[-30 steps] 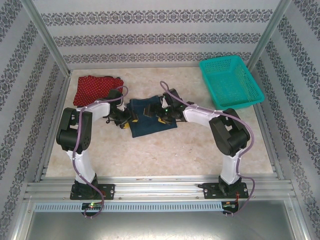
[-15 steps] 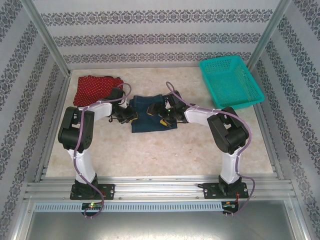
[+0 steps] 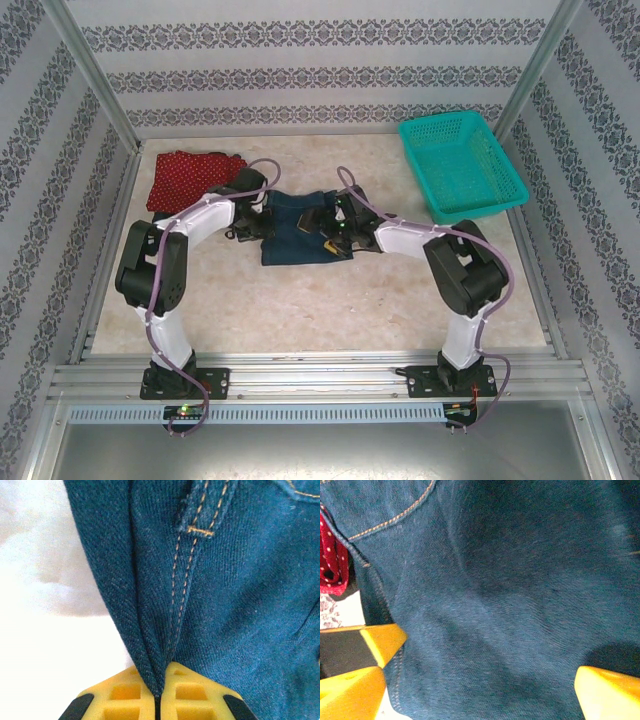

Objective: Fold and stack the skirts

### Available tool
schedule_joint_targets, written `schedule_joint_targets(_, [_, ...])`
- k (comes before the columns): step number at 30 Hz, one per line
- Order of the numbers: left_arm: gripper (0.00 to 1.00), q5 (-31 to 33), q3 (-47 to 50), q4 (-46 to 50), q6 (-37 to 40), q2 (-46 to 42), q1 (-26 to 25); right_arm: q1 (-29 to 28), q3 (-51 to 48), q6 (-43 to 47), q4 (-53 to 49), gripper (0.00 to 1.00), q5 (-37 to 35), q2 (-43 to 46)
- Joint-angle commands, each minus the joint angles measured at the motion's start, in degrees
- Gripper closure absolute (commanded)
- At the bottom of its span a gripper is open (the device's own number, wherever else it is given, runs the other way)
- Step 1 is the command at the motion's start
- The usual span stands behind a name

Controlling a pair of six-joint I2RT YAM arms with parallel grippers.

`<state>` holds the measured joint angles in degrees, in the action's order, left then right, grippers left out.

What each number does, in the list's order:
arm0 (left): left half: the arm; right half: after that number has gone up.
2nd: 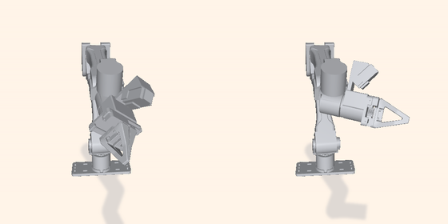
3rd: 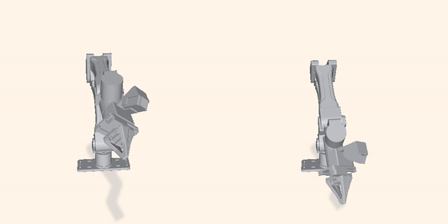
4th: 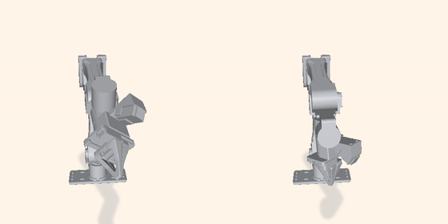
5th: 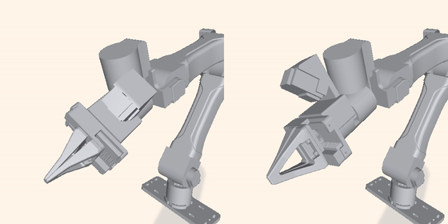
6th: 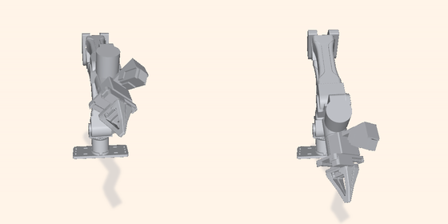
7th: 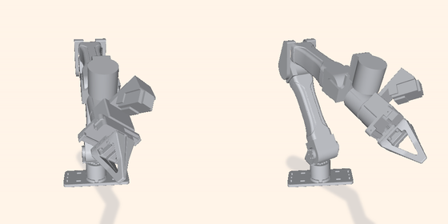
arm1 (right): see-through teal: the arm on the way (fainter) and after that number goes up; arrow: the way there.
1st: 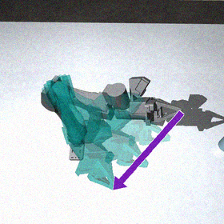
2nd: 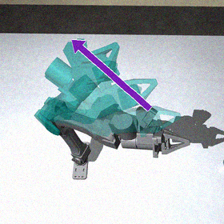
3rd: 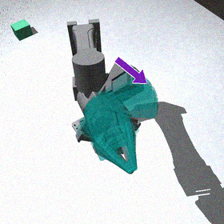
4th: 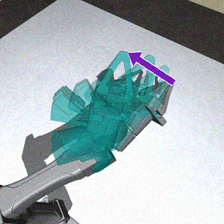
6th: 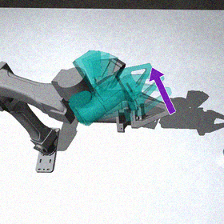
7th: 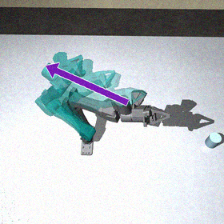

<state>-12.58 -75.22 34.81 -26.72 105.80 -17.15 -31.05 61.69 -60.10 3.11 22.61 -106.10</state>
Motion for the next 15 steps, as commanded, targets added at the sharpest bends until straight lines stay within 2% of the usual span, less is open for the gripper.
schedule_joint_targets(1, [1.0,13.08,-5.96,11.03,4.38,-2.67,0.01,1.71,-1.79,0.73,-2.61,0.02,-8.11,6.49])
schedule_joint_targets(10, [1.0,28.55,-25.02,23.73,12.89,2.52,-0.16,6.96,-1.75,6.55,-9.22,0.02,-11.24,13.99])
schedule_joint_targets(15, [1.0,27.88,-38.41,28.35,18.33,6.79,-0.09,8.4,-1.23,7.29,-12.92,0.02,-12.9,16.03])
